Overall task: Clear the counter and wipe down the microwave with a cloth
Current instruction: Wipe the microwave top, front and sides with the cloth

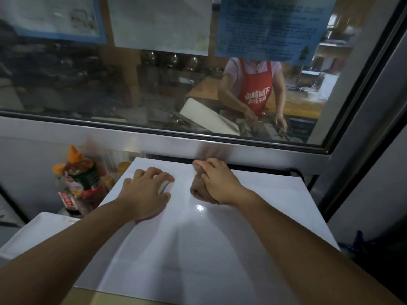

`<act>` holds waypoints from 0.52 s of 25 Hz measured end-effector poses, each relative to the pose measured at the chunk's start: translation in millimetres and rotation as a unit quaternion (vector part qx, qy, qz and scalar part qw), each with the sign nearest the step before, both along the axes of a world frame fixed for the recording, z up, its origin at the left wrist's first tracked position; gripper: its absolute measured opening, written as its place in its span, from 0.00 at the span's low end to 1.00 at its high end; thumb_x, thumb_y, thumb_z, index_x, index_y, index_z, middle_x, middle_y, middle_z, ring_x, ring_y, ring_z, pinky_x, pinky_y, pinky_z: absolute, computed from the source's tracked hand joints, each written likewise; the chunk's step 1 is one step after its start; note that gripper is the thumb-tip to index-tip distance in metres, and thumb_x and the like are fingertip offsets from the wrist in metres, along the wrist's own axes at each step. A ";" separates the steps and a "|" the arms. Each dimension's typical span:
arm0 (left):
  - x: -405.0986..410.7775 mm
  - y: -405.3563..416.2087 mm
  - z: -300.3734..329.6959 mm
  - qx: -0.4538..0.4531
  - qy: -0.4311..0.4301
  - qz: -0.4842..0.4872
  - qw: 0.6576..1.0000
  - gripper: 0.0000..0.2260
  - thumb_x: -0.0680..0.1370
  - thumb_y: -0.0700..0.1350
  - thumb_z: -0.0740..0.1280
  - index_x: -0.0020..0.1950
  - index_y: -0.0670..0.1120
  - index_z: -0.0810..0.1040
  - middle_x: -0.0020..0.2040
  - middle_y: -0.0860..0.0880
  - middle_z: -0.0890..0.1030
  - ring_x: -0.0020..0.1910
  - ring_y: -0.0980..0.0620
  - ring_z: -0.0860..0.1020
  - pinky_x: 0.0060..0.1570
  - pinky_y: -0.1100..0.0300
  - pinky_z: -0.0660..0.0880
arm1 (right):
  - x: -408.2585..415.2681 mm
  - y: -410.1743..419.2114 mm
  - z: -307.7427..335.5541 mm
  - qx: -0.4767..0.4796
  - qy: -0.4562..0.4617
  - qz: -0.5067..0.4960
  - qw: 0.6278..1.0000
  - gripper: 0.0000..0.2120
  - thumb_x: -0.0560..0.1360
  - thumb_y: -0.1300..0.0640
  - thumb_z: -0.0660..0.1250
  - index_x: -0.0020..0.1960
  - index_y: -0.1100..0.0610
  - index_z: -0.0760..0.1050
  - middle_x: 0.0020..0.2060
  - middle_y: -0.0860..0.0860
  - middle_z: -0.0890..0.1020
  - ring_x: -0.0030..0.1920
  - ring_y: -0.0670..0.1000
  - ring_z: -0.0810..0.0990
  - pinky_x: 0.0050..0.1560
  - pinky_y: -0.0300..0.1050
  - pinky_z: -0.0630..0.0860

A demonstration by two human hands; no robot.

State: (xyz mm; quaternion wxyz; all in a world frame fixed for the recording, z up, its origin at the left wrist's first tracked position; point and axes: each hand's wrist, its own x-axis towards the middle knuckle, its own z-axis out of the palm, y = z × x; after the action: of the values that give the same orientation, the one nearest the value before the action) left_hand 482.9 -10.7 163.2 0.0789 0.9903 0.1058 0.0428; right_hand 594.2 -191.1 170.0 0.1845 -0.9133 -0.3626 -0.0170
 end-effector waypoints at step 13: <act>-43.1 65.2 8.4 -0.074 0.001 0.008 0.997 0.15 0.79 0.49 0.60 0.66 0.60 0.68 0.72 0.52 0.62 0.68 0.47 0.62 0.68 0.45 0.64 | 9.3 -37.6 4.9 0.017 -0.007 -0.121 0.992 0.16 0.73 0.60 0.59 0.59 0.51 0.73 0.61 0.52 0.75 0.59 0.58 0.71 0.59 0.50 0.70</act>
State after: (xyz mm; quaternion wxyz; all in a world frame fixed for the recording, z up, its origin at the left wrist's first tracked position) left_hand 439.8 54.6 171.6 0.1515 0.9810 0.1162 0.0350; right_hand 603.4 -228.7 174.9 0.1942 -0.9470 -0.2504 -0.0517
